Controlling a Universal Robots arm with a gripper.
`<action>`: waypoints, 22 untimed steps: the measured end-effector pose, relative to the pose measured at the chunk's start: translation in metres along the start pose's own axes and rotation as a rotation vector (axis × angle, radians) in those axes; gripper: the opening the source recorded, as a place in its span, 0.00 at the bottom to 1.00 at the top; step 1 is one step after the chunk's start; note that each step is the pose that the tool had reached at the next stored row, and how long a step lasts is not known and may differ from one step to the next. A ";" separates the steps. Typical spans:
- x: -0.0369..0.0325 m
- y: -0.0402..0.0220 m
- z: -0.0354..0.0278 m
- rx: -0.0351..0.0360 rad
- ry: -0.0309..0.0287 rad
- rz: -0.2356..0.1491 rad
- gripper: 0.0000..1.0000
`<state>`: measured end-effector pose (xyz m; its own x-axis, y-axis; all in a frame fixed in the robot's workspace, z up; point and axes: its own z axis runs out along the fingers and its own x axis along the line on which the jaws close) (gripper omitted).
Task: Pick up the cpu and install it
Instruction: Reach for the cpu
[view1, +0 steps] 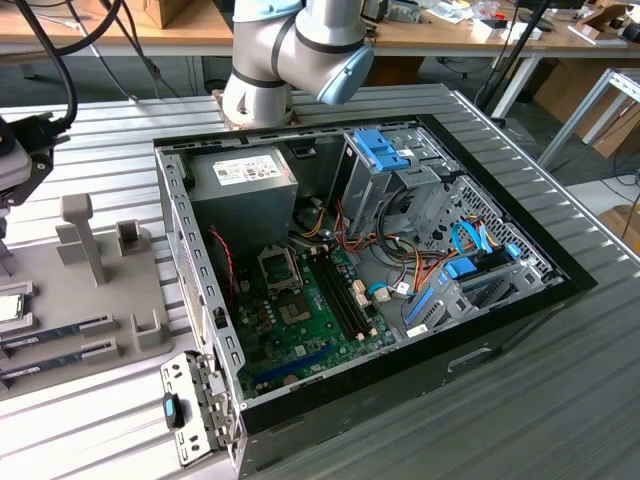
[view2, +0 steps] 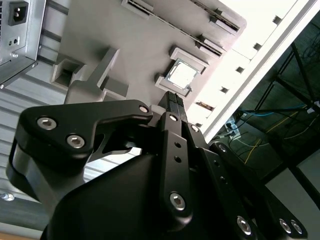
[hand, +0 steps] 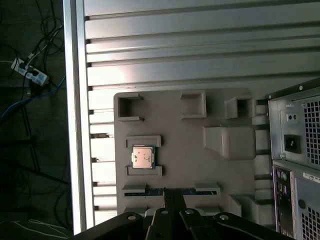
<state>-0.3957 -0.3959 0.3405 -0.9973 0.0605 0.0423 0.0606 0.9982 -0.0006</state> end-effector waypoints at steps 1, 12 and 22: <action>0.0002 0.0000 0.0001 0.0000 0.0001 0.000 0.11; 0.0026 0.0003 0.0019 0.0000 0.0001 0.000 0.11; 0.0059 0.0003 0.0038 0.0000 0.0001 0.000 0.11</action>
<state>-0.4018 -0.3951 0.3370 -0.9973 0.0605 0.0424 0.0605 0.9982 -0.0006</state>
